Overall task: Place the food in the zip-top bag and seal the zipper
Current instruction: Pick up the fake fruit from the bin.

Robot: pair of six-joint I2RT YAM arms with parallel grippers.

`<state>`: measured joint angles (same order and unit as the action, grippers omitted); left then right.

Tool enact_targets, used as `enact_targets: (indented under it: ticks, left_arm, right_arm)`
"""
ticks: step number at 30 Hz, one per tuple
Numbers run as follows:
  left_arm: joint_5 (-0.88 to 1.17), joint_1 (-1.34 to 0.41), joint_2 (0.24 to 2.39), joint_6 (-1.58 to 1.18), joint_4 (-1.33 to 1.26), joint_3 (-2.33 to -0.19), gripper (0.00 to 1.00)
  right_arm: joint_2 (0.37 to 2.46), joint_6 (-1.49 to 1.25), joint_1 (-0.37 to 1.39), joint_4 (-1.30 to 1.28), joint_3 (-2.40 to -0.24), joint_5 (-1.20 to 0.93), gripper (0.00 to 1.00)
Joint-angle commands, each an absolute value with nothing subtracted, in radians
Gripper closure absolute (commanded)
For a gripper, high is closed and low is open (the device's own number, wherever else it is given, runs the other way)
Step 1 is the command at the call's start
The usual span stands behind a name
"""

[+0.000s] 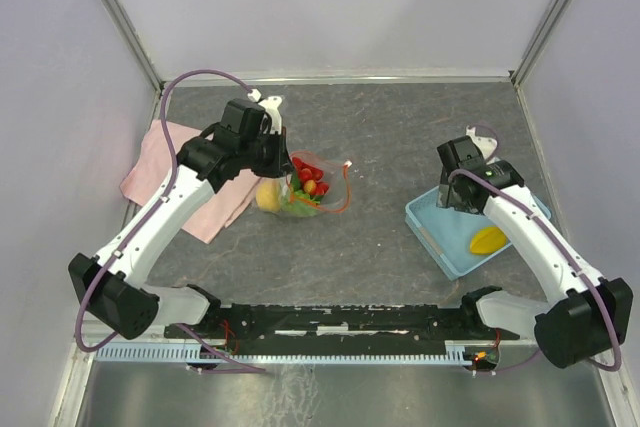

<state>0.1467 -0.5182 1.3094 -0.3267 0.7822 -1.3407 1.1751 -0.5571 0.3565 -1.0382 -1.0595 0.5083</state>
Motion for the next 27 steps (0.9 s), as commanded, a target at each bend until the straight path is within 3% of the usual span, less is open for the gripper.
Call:
enact_targets:
  ticks: [1, 17, 27]
  left_arm:
    - [0.187, -0.517, 1.267, -0.276, 0.709, -1.340, 0.97]
    - [0.190, -0.517, 1.258, -0.269, 0.694, -1.318, 0.97]
    - [0.199, -0.516, 1.262, -0.270, 0.690, -1.315, 0.97]
  right_arm:
    - [1.143, -0.655, 0.282, -1.034, -0.979, 0.555, 0.13]
    - [1.183, -0.700, 0.050, -0.775, -0.728, 0.378, 0.07]
    - [1.237, -0.596, 0.051, -0.592, -0.710, 0.212, 0.13]
